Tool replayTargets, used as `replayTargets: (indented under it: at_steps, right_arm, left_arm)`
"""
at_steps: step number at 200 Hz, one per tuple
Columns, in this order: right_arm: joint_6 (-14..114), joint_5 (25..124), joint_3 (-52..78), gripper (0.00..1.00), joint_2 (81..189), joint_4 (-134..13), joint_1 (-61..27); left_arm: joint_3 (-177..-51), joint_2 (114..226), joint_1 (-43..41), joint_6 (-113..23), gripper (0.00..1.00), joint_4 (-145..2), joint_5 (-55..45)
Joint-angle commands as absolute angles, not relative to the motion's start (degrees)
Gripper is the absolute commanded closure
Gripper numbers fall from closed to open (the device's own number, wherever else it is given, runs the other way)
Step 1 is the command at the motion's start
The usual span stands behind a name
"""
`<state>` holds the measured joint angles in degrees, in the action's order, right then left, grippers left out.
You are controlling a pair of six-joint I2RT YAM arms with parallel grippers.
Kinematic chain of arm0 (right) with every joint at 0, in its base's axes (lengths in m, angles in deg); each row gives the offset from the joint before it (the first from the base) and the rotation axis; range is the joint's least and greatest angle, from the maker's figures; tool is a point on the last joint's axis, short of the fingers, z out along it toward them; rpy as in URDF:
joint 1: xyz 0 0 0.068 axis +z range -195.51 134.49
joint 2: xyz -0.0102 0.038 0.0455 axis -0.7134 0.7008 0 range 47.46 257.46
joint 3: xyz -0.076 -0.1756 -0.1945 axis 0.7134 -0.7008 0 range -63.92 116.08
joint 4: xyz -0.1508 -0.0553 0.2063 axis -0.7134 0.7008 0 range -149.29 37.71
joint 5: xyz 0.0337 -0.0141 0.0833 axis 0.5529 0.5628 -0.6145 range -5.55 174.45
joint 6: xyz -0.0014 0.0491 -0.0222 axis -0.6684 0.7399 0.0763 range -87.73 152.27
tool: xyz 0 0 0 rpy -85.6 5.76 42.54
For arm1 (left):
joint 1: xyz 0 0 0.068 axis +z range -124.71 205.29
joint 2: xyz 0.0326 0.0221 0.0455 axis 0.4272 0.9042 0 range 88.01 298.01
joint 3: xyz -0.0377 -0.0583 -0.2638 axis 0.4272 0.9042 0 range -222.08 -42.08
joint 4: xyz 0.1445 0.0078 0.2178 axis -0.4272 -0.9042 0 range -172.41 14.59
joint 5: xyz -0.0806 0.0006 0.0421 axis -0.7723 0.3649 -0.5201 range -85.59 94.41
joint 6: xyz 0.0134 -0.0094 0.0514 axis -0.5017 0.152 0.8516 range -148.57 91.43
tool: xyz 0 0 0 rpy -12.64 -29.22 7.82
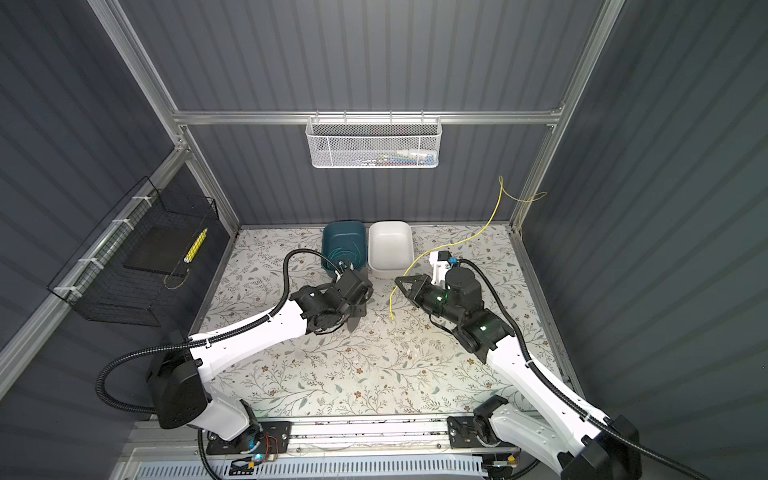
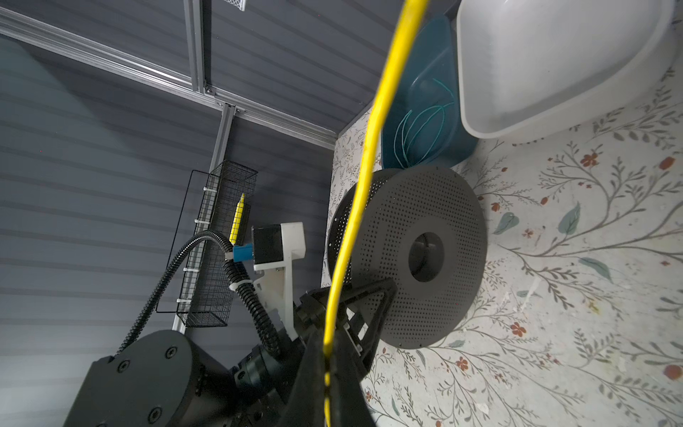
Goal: Wrap the cables
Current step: 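Hold the spool upright with the left gripper while the right holds the cable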
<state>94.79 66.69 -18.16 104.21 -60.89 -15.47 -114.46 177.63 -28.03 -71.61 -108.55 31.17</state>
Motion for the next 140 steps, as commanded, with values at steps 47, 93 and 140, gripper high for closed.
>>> replayTargets:
  at_steps: [47,93,140]
  right_arm:
    - [94.17,67.24,-18.3,1.0,103.45,-61.35,-15.74]
    - [94.14,67.31,-18.71,1.0,102.94,-61.23,-15.78]
    - [94.23,67.28,-18.74,1.0,102.65,-61.06,-15.83]
  left_arm:
    - [-116.45,179.15,-28.32,-72.56,0.81,-108.0,28.38]
    - [-116.96,179.24,-28.36,-73.66,0.8,-108.23,28.3]
    - [-116.87,178.23,-28.38,-72.99,0.73,-108.48,27.59]
